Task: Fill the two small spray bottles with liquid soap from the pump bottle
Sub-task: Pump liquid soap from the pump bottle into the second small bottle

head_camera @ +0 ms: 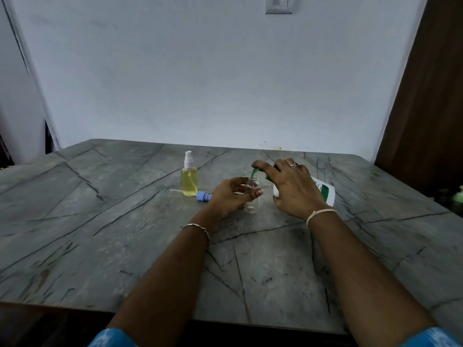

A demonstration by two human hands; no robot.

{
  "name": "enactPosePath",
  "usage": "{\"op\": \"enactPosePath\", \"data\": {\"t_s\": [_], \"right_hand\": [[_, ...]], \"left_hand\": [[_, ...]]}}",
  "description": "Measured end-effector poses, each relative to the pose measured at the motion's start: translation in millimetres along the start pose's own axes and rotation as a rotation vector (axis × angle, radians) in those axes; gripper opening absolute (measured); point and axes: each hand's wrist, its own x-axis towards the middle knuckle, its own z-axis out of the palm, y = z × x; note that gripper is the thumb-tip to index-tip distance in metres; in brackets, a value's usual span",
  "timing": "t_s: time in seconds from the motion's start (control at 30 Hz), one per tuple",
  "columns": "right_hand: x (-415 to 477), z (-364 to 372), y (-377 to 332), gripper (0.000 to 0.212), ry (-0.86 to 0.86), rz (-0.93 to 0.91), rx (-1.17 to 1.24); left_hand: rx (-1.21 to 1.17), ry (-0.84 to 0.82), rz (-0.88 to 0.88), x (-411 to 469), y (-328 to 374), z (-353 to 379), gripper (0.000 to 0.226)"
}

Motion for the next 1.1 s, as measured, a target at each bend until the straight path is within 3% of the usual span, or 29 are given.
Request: {"op": "enactPosePath", "data": {"t_s": [0.1,0.23,0.47,0.57,0.67,0.9,1.1], "right_hand": [[-2,1,0,0.091,0.012,-0.017,-0.016],[-1,-1,0,0.081,0.005,0.0,0.011],[0,0,-2,0.077,0.021,0.005,0.02],[-1,1,-2,0.086,0.005,-0.02,-0.02],[-1,2,-3,0.094,0.007,-0.034,-0.037],[0,0,-5,0.075,0.017,-0.002,-0.01],[-1,0,-4,0.088,-0.001,-0.027,-0.061]], "left_hand": [[-0.015,-0.005,0.0,0,1,-1,0.036],[-0.024,0.001,-0.004,0,1,0,0.033],[-0.068,0.038,-0.027,-2,6,2,0.05],[-0.186,0.019,-0.057,-3,8,2,0.036],[-0.23,0.008,-0.074,-3,7,1,0.043],[-0.306,-0.026,-0.117,-5,12,2,0.022],[-0.371,-0.031,-0.142,-6,12,1,0.017]]}}
